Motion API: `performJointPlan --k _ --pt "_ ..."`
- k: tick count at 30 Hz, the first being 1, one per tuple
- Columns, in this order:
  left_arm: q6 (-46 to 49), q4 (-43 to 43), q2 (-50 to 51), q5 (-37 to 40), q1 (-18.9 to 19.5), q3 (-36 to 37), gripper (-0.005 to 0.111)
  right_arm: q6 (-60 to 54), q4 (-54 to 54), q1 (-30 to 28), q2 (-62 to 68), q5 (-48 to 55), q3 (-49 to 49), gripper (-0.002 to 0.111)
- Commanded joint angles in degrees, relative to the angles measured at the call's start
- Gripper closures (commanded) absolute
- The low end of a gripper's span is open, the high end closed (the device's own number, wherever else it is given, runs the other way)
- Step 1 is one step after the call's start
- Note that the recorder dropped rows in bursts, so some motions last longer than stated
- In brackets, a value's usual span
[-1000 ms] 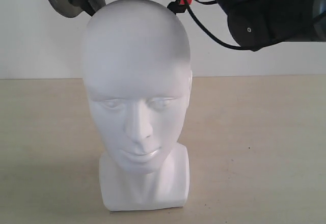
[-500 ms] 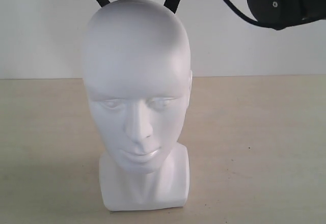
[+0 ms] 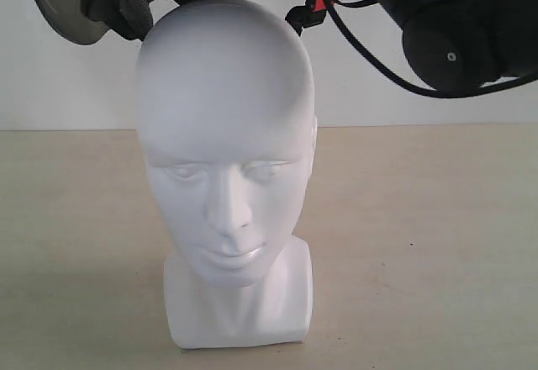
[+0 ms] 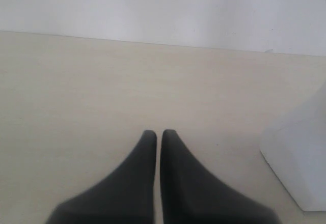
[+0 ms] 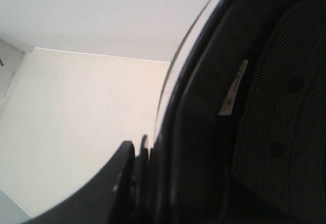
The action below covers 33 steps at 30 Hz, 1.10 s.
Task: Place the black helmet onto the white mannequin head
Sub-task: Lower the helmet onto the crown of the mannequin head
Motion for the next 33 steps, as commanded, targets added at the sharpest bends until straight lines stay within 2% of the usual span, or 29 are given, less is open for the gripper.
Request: performJointPlan --k 1,12,21,33 --pt "0.2 0.1 -0.2 -0.3 0.2 0.2 0.102 -0.4 1.4 0.2 -3.2 -6.8 -0.8 0.109" --pt "0.2 0.1 -0.2 -0.3 0.2 0.2 0.102 0.2 -1.3 0.5 -5.2 -4.8 -0.1 0.109" --pt "0.2 0.1 -0.2 -0.3 0.2 0.2 0.102 -0.1 4.8 0.8 -5.3 -7.9 9.4 0.109" --pt "0.2 0.1 -0.2 -0.3 0.2 0.2 0.102 0.1 5.4 0.8 -11.6 -7.9 16.6 0.109"
